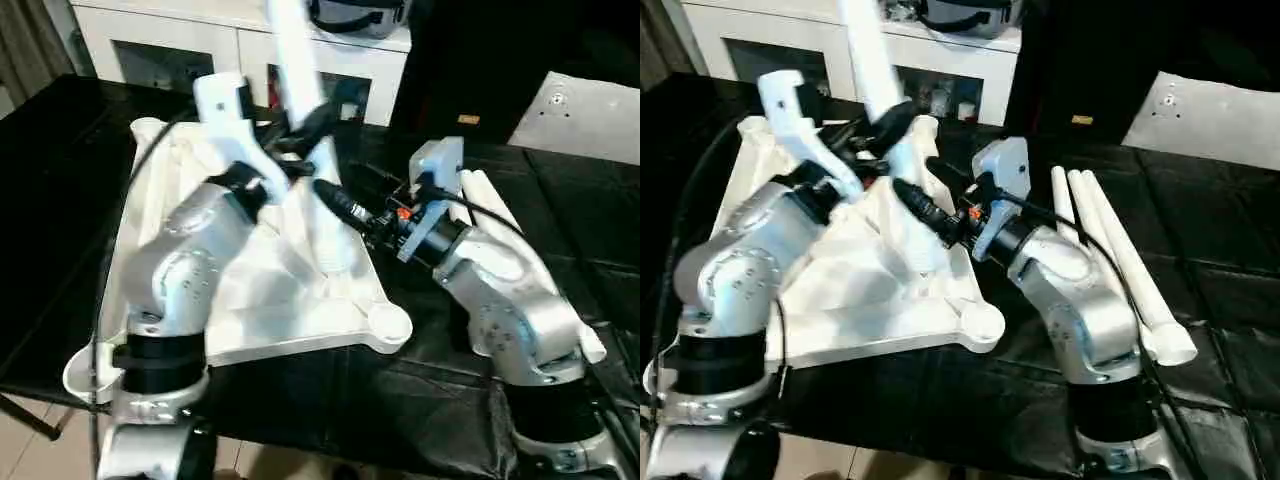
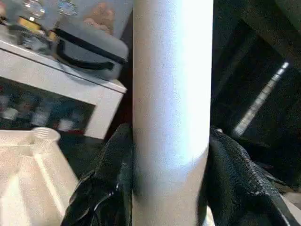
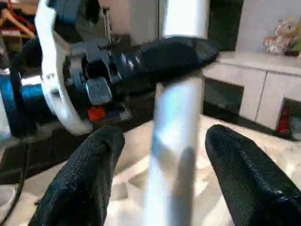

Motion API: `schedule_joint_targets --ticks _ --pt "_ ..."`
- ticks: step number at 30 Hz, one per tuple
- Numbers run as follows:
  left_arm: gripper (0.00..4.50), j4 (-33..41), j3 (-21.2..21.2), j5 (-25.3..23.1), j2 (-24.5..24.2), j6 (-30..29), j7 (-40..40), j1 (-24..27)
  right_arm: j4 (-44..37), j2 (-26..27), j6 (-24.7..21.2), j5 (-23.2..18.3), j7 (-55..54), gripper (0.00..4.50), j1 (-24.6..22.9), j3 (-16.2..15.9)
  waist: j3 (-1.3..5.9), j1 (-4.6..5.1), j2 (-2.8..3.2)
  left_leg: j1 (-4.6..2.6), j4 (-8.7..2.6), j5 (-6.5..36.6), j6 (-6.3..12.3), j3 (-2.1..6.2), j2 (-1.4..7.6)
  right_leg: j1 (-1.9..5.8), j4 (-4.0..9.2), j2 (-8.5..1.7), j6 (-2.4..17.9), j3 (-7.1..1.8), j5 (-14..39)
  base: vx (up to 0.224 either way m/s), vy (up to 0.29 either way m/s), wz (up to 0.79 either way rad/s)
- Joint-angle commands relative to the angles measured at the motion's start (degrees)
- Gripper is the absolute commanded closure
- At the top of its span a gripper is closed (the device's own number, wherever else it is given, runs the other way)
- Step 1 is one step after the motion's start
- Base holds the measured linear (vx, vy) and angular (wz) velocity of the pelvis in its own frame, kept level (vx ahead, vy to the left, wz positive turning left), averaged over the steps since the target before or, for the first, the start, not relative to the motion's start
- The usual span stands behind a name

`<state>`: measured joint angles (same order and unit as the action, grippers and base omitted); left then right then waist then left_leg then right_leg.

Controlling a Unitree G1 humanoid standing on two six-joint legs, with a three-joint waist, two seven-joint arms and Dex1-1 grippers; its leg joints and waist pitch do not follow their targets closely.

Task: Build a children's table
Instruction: Pick table leg

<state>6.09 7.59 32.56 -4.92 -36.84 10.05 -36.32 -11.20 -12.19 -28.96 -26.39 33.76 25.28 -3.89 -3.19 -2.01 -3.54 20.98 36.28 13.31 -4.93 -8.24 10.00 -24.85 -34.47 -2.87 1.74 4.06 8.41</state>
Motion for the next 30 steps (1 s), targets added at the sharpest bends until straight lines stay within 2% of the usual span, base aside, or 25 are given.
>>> schedule_joint_targets --ticks 1,2,4,5,6,7,8,9,13,14,15,17,19,23,24,25,30 --pt "2.70 -0.42 0.10 0.44 -0.34 0.55 1.73 -2.07 -1.34 -1.08 -2.12 -2.19 0.24 0.92 0.92 2.96 4.28 0.08 -0.06 0.34 -3.98 -0.74 4.43 -0.09 1.99 4.73 3.45 -3.94 6.10 -2.82 13.24 0.000 0.000 0.00" --pt "2.70 -0.92 0.39 1.49 -0.73 -0.03 2.98 -2.56 -1.41 -1.76 -3.96 -3.83 0.10 0.80 1.30 4.45 4.33 0.09 -0.30 0.33 -3.94 -0.83 4.44 -0.13 2.01 4.74 3.42 -3.93 6.09 -2.81 13.31 0.000 0.000 0.00" --pt "2.70 -1.49 1.05 3.44 -1.24 -1.21 5.12 -3.30 -1.41 -3.04 -7.10 -5.92 0.08 0.61 1.88 6.37 4.35 -0.10 -0.09 0.14 -3.88 -1.20 4.47 -0.13 1.94 4.69 3.33 -3.93 6.20 -2.84 13.38 0.000 0.000 0.00" --pt "2.70 -1.64 1.29 4.14 -1.41 -1.59 5.85 -3.54 -1.41 -3.59 -7.92 -6.43 0.30 0.61 2.01 6.87 4.35 -0.03 -0.48 0.26 -3.86 -1.56 4.54 -0.20 1.79 4.80 3.28 -3.82 6.19 -2.81 13.20 0.000 0.000 0.00" --pt "2.70 -1.82 1.50 4.82 -1.62 -1.89 6.57 -3.79 -1.44 -4.22 -8.71 -6.97 0.52 0.56 2.11 7.29 4.32 -0.08 -0.41 0.30 -3.88 -1.60 4.53 -0.17 1.82 4.80 3.28 -3.88 6.22 -2.79 13.32 0.000 0.000 0.00" --pt "2.70 -2.74 2.43 7.11 -2.27 -2.79 8.74 -4.78 -1.21 -6.23 -11.67 -9.03 1.38 0.37 2.37 8.62 4.30 -0.14 -0.49 0.23 -3.77 -1.43 4.66 -0.36 1.63 4.79 3.44 -3.86 6.12 -2.79 14.11 0.000 0.000 0.00" --pt "2.70 -3.56 3.02 9.18 -3.28 -4.01 11.25 -5.85 -0.95 -7.75 -13.47 -11.00 2.40 0.37 2.67 10.00 4.32 -0.16 -0.46 0.20 -3.76 -1.46 4.70 -0.33 1.69 4.74 3.43 -3.83 6.13 -2.80 14.24 0.000 0.000 0.00" --pt "2.70 -3.76 3.03 9.53 -3.66 -4.26 12.03 -6.13 -0.90 -8.06 -13.77 -11.56 2.73 0.17 2.76 10.39 4.31 -0.17 -0.52 0.25 -3.71 -1.42 4.84 -0.41 1.52 4.75 3.56 -3.73 5.89 -2.78 14.58 0.000 0.000 0.00" --pt "2.70 -4.77 3.64 11.11 -4.59 -5.01 14.66 -7.86 -0.18 -9.14 -15.98 -14.63 3.50 0.03 3.59 12.44 4.33 -0.10 -0.72 0.36 -3.63 -1.28 4.73 -0.44 1.55 4.70 3.84 -3.84 5.04 -2.61 17.04 0.000 0.000 0.00" --pt "2.70 -5.72 4.04 13.13 -5.66 -6.10 18.01 -9.88 0.25 -10.21 -19.01 -18.12 4.56 0.01 4.91 14.01 4.39 -0.16 -0.64 0.30 -3.63 -1.50 4.73 -0.41 1.54 4.73 3.80 -3.85 5.15 -2.61 17.37 0.000 0.000 0.00" --pt "2.70 -5.72 4.04 13.13 -5.66 -6.10 18.01 -9.88 0.25 -10.21 -19.01 -18.12 4.56 0.01 4.91 14.01 4.39 -0.22 -0.61 0.19 -3.60 -1.56 4.88 -0.45 1.39 4.67 3.86 -3.70 5.09 -2.59 17.58 0.000 0.000 0.00" --pt "2.70 -6.40 4.19 15.62 -6.73 -7.53 21.70 -11.69 0.32 -11.26 -22.03 -21.64 5.96 0.00 6.11 15.16 4.33 -0.30 -0.54 0.12 -3.63 -1.38 4.75 -0.41 1.51 4.59 3.76 -3.72 5.34 -2.55 17.40 0.000 0.000 0.00" --pt "2.70 -6.88 3.68 18.00 -7.78 -9.65 24.91 -12.90 0.24 -13.05 -24.14 -23.53 8.74 0.00 6.65 14.48 4.25 -0.41 -0.60 0.26 -3.60 -1.18 4.57 -0.48 1.56 4.62 3.74 -3.72 5.73 -2.55 17.36 0.000 0.000 0.00" --pt "2.70 -7.25 3.30 19.19 -8.06 -10.81 27.13 -13.82 -0.21 -14.53 -25.48 -24.04 11.04 0.00 6.76 13.32 4.29 -0.57 -0.82 0.41 -3.56 -1.59 4.42 -0.53 1.59 4.75 3.80 -3.81 5.94 -2.54 17.49 0.000 0.000 0.00" --pt "2.70 -7.33 2.53 18.82 -8.40 -10.96 28.11 -14.07 -0.52 -15.01 -26.11 -24.29 11.50 0.00 6.72 12.76 4.30 -0.66 -1.09 0.45 -3.56 -1.38 4.19 -0.54 1.58 4.82 3.89 -3.88 5.45 -2.50 18.93 0.000 0.000 0.00" --pt "2.70 -7.32 2.29 18.86 -8.49 -11.07 28.55 -14.13 -0.52 -15.09 -26.26 -24.34 11.62 0.00 6.79 12.57 4.25 -0.72 -0.96 0.38 -3.61 -1.20 3.99 -0.52 1.60 4.76 3.96 -3.94 5.21 -2.49 19.65 0.000 0.000 0.00" --pt "2.70 -7.01 0.47 19.92 -9.79 -12.23 32.27 -14.68 -0.22 -15.72 -27.65 -25.35 12.15 0.00 7.88 11.28 4.23 -0.71 -1.09 0.25 -3.69 -0.62 3.08 -0.44 1.67 4.53 4.18 -3.89 3.83 -2.40 21.59 0.000 0.000 0.00"
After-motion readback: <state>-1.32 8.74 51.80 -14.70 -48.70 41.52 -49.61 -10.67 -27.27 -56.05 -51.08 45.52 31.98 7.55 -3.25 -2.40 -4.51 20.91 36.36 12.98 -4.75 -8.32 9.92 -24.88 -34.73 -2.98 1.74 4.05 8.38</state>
